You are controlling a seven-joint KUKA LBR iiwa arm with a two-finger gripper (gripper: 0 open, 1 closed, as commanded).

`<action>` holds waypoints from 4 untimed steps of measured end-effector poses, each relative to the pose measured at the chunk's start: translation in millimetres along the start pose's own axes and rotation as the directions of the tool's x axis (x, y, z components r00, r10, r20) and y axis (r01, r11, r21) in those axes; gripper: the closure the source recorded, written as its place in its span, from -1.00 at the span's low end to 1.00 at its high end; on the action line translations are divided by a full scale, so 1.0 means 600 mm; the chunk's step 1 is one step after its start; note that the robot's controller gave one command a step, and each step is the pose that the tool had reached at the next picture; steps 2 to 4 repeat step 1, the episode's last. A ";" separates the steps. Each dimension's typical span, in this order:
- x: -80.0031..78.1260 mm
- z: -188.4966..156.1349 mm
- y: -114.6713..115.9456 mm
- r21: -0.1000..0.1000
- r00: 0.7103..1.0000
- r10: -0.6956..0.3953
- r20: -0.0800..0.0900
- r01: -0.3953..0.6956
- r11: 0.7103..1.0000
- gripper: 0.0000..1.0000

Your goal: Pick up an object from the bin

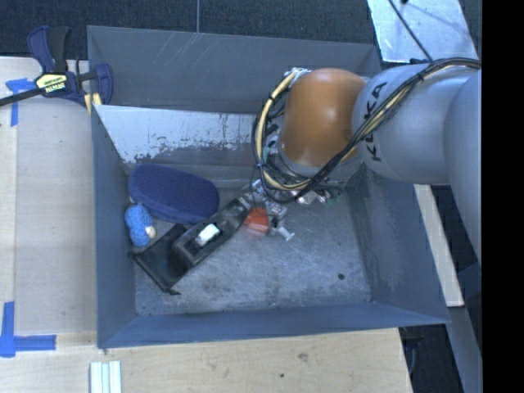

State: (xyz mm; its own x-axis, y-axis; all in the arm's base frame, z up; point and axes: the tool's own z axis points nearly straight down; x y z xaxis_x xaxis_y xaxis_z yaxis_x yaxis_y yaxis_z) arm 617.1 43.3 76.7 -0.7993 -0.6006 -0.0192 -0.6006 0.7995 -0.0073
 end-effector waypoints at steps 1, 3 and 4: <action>0.010 -0.244 -0.016 0.000 0.998 -0.054 -0.008 0.054 0.999 1.00; 0.010 -0.244 -0.016 0.000 0.998 -0.054 -0.008 0.054 0.999 1.00; 0.010 -0.244 -0.016 0.000 0.998 -0.054 -0.008 0.054 0.999 1.00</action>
Offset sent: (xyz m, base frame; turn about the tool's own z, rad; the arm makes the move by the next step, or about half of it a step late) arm -0.0046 -0.0116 0.1408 -0.0575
